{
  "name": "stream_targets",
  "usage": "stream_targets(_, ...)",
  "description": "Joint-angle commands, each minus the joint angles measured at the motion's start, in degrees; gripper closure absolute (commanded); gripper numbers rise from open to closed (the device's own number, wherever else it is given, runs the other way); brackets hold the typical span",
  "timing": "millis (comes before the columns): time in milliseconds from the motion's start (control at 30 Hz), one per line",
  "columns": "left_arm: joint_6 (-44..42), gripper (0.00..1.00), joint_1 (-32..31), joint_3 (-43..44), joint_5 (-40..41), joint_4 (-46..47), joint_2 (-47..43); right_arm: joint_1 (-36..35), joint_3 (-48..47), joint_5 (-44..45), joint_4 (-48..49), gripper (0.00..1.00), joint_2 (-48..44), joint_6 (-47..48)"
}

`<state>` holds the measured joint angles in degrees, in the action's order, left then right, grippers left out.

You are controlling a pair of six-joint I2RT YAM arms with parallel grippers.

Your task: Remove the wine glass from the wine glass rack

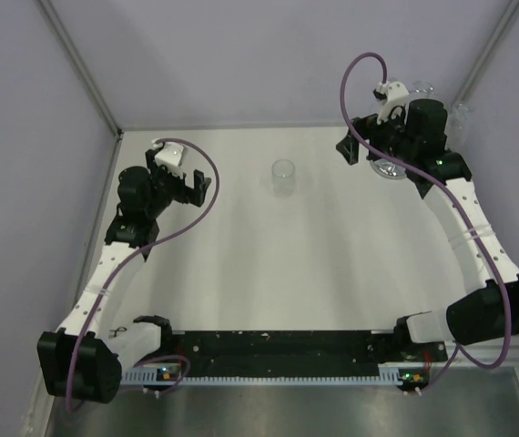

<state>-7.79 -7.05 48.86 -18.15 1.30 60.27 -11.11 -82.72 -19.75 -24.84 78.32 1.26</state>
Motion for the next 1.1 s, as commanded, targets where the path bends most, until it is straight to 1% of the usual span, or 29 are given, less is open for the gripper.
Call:
stream_targets(0,0.4,0.01,0.1,1.9,-0.6,2.7,-0.7,-0.2,-1.0,-1.1,3.0,0.01,-1.4,-0.9)
stream_targets(333,0.4,0.01,0.1,1.9,-0.6,2.7,-0.7,-0.1,-0.1,-1.0,2.9,0.01,-1.5,-0.8)
stream_targets(367,0.4,0.01,0.1,1.9,-0.6,2.7,-0.7,-0.2,0.1,-1.0,2.9,0.01,-1.7,-2.5)
stream_targets(433,0.4,0.01,0.1,1.9,-0.6,2.7,-0.7,-0.2,0.4,-1.2,2.8,0.01,-1.8,-2.7)
stream_targets(700,0.4,0.01,0.1,1.9,-0.6,2.7,-0.7,-0.2,3.0,-1.2,3.0,0.01,-3.4,-2.4)
stream_targets(833,0.4,0.01,0.1,1.9,-0.6,2.7,-0.7,-0.2,4.7,-2.6,2.7,0.01,-4.1,-3.2)
stream_targets(1067,0.4,0.01,0.1,1.9,-0.6,2.7,-0.7,-0.1,4.9,-2.8,2.4,0.01,-5.4,-2.8)
